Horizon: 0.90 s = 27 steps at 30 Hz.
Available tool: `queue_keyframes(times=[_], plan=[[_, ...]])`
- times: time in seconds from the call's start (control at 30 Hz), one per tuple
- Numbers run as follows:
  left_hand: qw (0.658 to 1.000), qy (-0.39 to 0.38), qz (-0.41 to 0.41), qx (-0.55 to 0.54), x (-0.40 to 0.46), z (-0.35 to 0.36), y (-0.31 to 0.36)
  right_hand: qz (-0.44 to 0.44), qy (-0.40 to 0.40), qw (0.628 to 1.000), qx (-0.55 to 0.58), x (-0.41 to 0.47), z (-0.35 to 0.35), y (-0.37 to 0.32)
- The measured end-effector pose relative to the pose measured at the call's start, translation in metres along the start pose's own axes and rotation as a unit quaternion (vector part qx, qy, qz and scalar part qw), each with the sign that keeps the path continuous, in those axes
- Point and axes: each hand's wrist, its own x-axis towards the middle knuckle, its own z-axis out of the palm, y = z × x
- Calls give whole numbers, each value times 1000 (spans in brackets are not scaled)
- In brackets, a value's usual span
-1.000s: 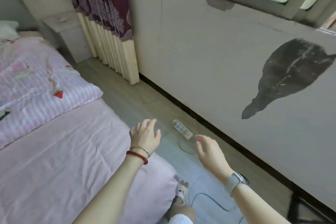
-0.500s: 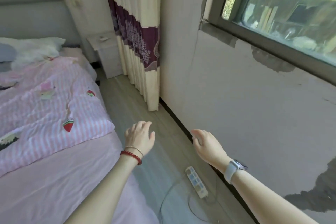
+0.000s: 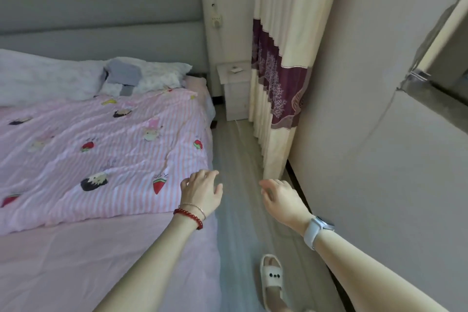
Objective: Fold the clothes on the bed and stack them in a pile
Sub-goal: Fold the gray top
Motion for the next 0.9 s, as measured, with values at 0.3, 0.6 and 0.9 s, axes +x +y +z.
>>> queue_keyframes(times=[0.3, 0.6, 0.9], plan=[[995, 1, -104, 10, 189, -18, -16, -100, -59, 993, 14, 240, -17, 15], [989, 18, -148, 3, 309, -47, -40, -163, -101, 981, 44, 385, -36, -19], [973, 45, -224, 16, 434, -55, -112, -252, -116, 960, 30, 545, -21, -68]])
